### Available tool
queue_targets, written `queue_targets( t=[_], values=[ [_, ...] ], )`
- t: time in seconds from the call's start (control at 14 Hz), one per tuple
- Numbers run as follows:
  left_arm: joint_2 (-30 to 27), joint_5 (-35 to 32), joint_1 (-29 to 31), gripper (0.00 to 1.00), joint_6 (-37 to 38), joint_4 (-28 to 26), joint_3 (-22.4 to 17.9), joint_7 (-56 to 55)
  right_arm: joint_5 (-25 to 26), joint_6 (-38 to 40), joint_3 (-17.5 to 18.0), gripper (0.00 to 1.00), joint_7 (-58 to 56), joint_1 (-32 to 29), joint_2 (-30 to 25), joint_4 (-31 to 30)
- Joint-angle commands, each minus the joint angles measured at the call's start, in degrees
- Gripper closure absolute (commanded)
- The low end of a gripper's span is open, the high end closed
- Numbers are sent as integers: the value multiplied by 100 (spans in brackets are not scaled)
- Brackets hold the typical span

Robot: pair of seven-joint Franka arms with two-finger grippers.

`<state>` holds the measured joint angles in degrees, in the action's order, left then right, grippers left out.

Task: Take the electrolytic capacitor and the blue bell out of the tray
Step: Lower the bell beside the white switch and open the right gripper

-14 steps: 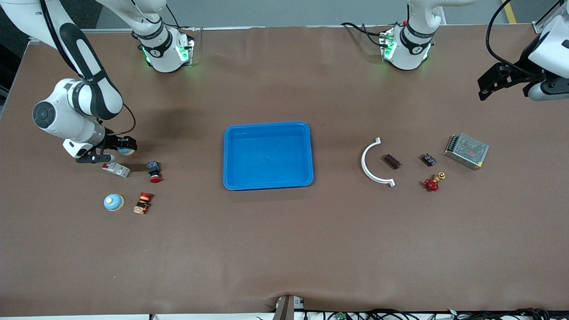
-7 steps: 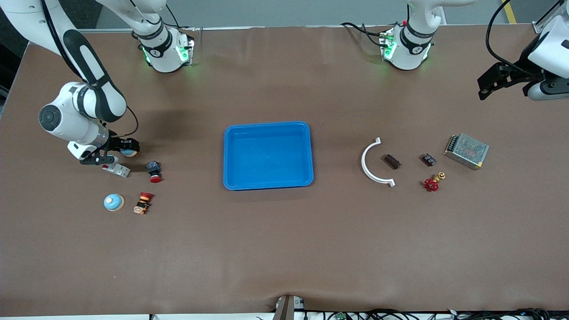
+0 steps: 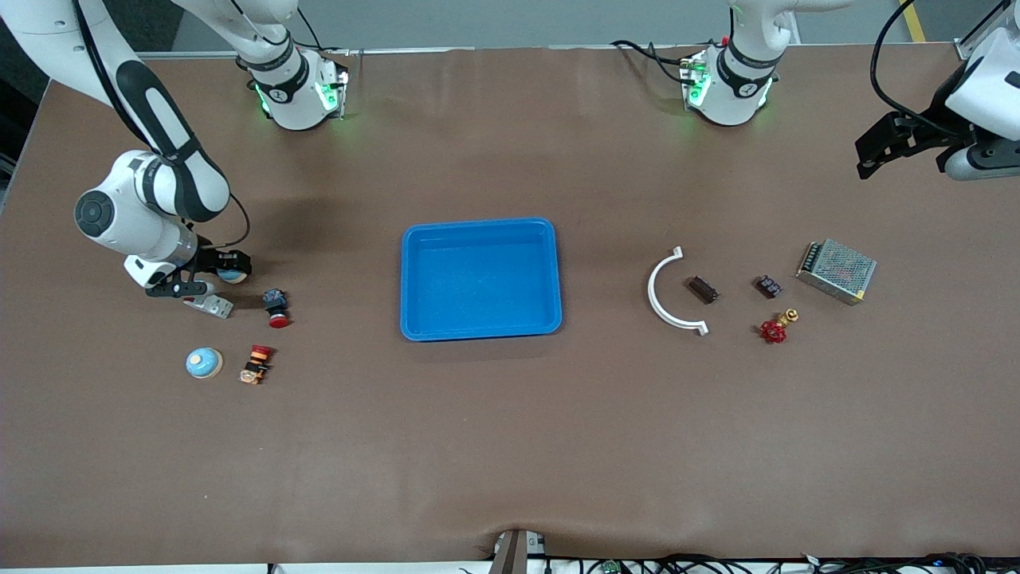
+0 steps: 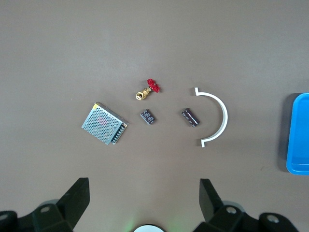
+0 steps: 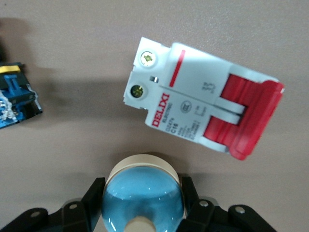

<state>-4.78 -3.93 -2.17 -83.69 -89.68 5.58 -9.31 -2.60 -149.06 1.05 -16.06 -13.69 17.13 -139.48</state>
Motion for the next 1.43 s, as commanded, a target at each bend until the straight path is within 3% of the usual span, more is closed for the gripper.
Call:
queue_targets(
  t=[0.0,0.64,0.71,0.79,1.07,1.36],
  values=[
    [-67,94,32,0,90,3,14,70,-12,-80,18,100,24,-80,10,-18],
    [-32,103,6,0,89,117,49,122,-21,-194,18,100,16,-107,115,-18],
    [-6,111,-3,0,90,134,58,140,-30,-194,18,86,16,-107,124,-9],
    [-5,112,-12,0,81,152,58,140,-30,-185,18,1,16,-116,124,-9],
    [-5,304,23,0,124,143,49,219,-30,155,27,0,24,-81,2,87],
    [-5,322,32,0,169,143,49,228,-30,2130,27,0,60,-54,-306,1130]
  ],
)
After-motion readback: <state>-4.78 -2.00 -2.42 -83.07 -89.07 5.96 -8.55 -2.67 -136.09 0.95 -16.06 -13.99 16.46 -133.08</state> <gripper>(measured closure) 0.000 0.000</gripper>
